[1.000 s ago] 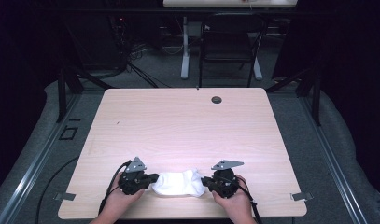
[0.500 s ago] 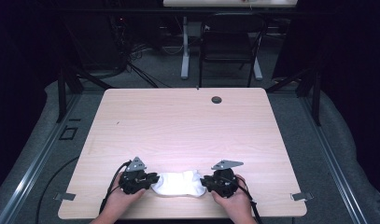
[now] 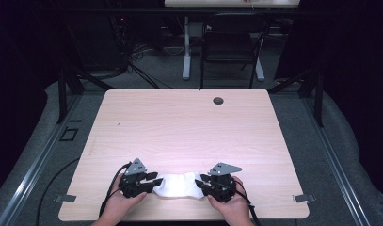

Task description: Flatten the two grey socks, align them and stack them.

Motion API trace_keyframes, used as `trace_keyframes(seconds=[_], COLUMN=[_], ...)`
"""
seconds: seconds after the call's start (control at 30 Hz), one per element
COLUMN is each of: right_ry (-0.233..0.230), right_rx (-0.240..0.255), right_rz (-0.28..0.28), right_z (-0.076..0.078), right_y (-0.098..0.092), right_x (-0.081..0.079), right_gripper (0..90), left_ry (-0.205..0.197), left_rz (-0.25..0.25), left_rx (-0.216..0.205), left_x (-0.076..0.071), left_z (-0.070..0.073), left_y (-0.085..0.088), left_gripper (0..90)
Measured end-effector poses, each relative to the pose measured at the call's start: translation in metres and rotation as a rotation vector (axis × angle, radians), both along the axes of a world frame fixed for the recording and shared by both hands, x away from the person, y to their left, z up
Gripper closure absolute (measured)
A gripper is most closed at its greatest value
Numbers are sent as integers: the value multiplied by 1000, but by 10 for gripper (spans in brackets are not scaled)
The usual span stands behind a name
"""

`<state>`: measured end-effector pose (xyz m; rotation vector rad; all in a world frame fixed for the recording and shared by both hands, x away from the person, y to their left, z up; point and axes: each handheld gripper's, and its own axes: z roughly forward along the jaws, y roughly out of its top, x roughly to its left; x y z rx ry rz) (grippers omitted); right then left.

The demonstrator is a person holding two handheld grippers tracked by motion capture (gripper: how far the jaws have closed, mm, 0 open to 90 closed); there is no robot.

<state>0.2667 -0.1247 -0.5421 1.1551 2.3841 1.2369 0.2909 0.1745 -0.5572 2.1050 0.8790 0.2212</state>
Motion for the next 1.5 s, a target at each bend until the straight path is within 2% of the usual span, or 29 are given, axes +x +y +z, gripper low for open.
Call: trace_keyframes(seconds=[0.63, 0.8, 1.1, 1.37, 1.5], right_ry=[55, 74, 74, 80, 85], right_rx=[-88, -111, -107, -97, -109], right_rz=[23, 23, 17, -4, -5], right_z=[-23, -29, -31, -31, -30], right_y=[4, 6, 7, 7, 6], right_x=[9, 11, 16, 26, 32], right_gripper=[684, 701, 707, 707, 706], left_ry=[22, 25, 17, 25, 27], left_rz=[-39, -32, -22, -1, 7], left_rx=[75, 65, 65, 59, 56], left_x=[-5, -3, 2, 13, 20], left_z=[-16, -20, -20, -20, -20], left_y=[-9, -9, -9, -11, -12], left_gripper=[599, 599, 598, 593, 590])
